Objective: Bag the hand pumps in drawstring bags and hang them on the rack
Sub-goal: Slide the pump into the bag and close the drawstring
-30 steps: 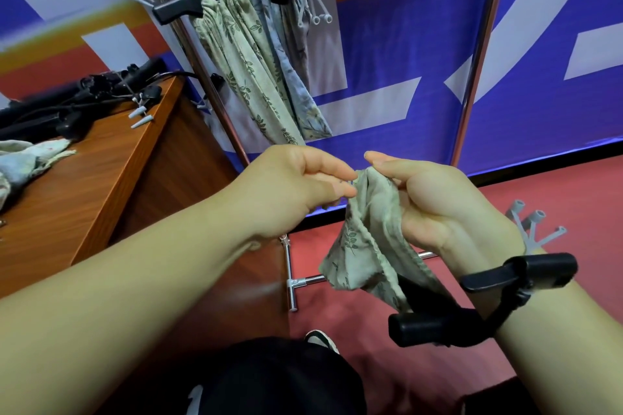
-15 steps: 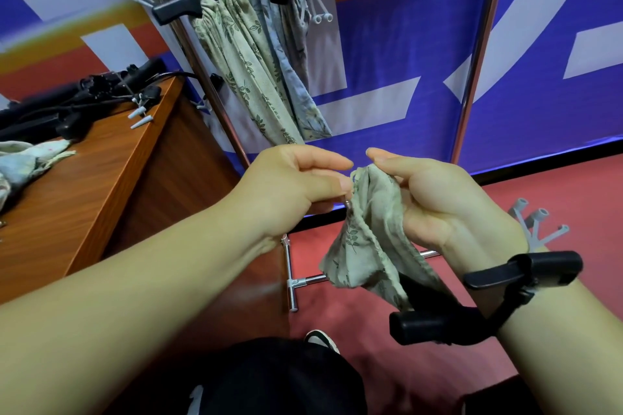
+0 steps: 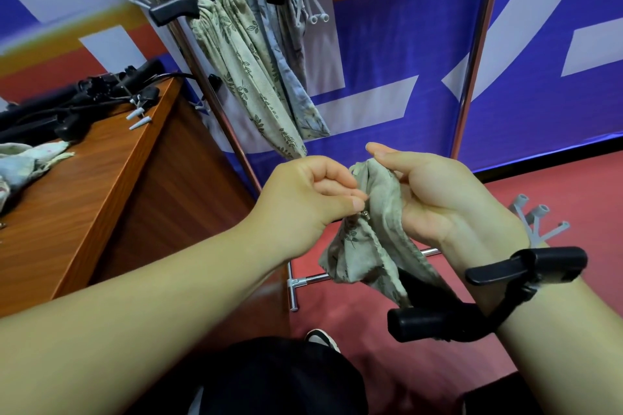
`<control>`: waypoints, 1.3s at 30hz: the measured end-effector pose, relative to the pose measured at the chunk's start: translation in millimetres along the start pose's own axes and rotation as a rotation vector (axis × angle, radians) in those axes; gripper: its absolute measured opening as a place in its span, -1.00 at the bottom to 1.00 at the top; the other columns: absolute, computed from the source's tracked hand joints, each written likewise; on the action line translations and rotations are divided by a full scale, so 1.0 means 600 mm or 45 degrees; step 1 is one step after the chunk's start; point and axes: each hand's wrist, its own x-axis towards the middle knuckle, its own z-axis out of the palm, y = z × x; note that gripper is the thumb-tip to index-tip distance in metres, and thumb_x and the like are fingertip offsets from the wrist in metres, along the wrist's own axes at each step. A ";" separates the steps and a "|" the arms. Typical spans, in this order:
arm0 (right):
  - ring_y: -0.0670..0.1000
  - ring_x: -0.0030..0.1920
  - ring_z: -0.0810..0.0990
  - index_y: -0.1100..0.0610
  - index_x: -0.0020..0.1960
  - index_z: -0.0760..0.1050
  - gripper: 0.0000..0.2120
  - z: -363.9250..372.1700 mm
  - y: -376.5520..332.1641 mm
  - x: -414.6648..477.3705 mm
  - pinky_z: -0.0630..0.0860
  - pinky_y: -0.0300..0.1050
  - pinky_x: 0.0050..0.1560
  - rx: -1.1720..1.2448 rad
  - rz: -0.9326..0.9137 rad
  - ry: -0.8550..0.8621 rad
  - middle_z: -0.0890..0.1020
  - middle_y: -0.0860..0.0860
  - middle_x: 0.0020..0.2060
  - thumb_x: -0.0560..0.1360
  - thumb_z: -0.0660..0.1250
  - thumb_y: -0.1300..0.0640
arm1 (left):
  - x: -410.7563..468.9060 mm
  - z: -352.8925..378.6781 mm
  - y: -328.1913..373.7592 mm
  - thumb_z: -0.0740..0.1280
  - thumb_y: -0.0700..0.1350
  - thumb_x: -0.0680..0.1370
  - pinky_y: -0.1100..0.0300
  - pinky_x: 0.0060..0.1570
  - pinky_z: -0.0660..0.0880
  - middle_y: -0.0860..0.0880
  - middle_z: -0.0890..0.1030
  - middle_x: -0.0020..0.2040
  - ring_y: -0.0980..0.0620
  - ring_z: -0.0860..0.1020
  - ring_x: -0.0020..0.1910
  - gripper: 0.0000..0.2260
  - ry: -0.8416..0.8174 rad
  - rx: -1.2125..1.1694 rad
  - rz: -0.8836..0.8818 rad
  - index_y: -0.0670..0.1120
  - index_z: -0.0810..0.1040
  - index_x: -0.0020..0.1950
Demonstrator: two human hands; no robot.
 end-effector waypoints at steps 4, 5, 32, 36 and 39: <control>0.17 -0.20 0.67 0.24 0.11 0.57 -0.86 0.001 0.000 0.000 0.65 0.12 -0.09 0.011 -0.002 -0.004 0.59 0.26 -0.10 0.61 0.26 0.31 | -0.001 0.005 -0.007 0.51 -0.42 0.41 0.27 -0.16 0.60 -0.09 0.75 -0.21 0.09 0.71 -0.22 -0.76 0.038 0.025 0.002 -0.16 0.57 -0.08; 0.17 -0.20 0.67 0.23 0.11 0.57 -0.86 0.001 -0.001 -0.001 0.66 0.11 -0.13 0.011 -0.003 -0.004 0.59 0.25 -0.09 0.61 0.26 0.31 | -0.002 0.006 -0.009 0.52 -0.41 0.41 0.20 -0.12 0.63 -0.09 0.75 -0.21 0.06 0.71 -0.21 -0.76 0.045 0.033 -0.003 -0.16 0.56 -0.07; 0.07 -0.42 0.66 0.21 0.07 0.60 -0.86 -0.013 -0.010 0.006 0.66 -0.03 -0.31 0.018 -0.068 -0.037 0.64 0.10 -0.44 0.60 0.27 0.31 | 0.024 -0.035 -0.036 0.41 -0.04 0.57 0.10 -0.10 0.53 0.06 0.66 -0.22 0.14 0.60 -0.21 -0.93 -0.463 1.053 0.336 0.03 0.64 -0.09; 0.14 -0.19 0.71 0.31 0.00 0.62 -0.77 -0.025 -0.015 0.009 0.68 0.01 -0.14 -0.156 -0.088 -0.282 0.67 0.22 -0.17 0.61 0.18 0.32 | 0.035 -0.050 -0.023 0.38 -0.02 0.52 0.18 0.06 0.47 -0.01 0.60 -0.11 0.11 0.57 -0.09 -0.93 -0.332 0.774 0.315 0.08 0.59 -0.16; 0.18 -0.06 0.67 0.38 0.15 0.54 -0.75 -0.027 -0.016 0.008 0.64 -0.02 -0.09 -0.304 -0.073 -0.396 0.64 0.29 -0.02 0.58 0.16 0.32 | 0.043 -0.050 -0.018 0.31 0.02 0.41 0.20 -0.08 0.39 0.12 0.50 -0.23 0.16 0.47 -0.23 -0.92 -0.210 0.549 0.228 0.08 0.51 -0.27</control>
